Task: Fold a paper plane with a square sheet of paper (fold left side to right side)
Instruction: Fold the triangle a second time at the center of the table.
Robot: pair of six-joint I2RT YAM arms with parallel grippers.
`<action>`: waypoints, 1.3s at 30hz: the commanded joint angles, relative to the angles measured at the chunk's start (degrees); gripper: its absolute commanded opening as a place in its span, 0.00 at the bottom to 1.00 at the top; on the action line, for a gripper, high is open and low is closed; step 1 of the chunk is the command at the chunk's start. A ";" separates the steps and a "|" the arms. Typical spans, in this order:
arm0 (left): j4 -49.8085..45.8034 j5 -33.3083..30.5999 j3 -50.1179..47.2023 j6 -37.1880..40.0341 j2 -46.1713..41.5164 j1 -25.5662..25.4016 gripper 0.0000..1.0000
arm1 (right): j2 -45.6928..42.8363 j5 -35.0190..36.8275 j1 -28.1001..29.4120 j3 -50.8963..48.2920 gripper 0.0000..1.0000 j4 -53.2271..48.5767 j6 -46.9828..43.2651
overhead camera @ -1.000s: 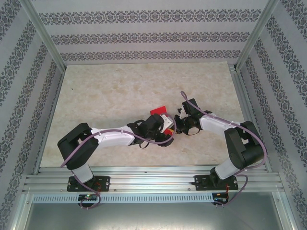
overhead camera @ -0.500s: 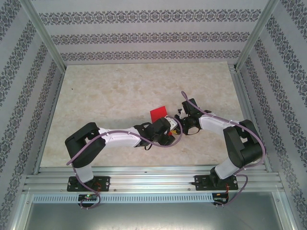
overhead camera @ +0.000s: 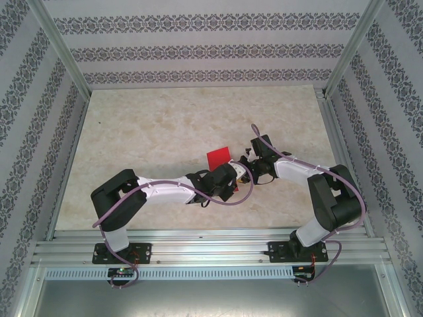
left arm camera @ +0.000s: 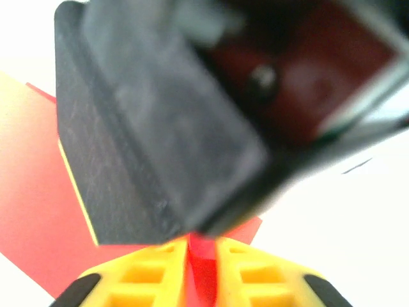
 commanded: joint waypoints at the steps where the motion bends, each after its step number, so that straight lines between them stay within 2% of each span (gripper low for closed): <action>1: 0.15 1.72 -2.02 0.61 -0.94 -0.34 0.12 | -1.47 -0.15 -0.91 1.38 0.21 0.17 -0.55; 5: 0.59 5.29 -2.44 0.31 -1.54 0.70 0.00 | -2.11 -0.06 -1.19 1.15 0.25 -0.01 -1.29; 9: 1.93 9.81 -3.81 -1.15 -2.71 3.01 0.00 | -3.75 0.88 -1.81 1.11 0.33 -1.05 -2.88; 15: 5.59 20.07 -6.91 -4.97 -4.41 8.72 0.00 | -8.52 2.64 -3.47 -0.85 0.48 -1.29 -6.23; 19: 9.14 26.98 -8.57 -7.92 -4.46 12.62 0.00 | -10.87 3.49 -3.74 -2.63 0.50 -1.38 -8.70; 28: 12.38 33.27 -9.17 -11.49 -4.13 17.51 0.01 | -10.01 0.58 -0.71 -8.62 0.41 6.52 -8.33; 39: 11.84 35.57 -8.53 -13.38 -3.13 21.31 0.05 | -5.15 3.27 5.25 -11.52 0.17 15.81 -2.67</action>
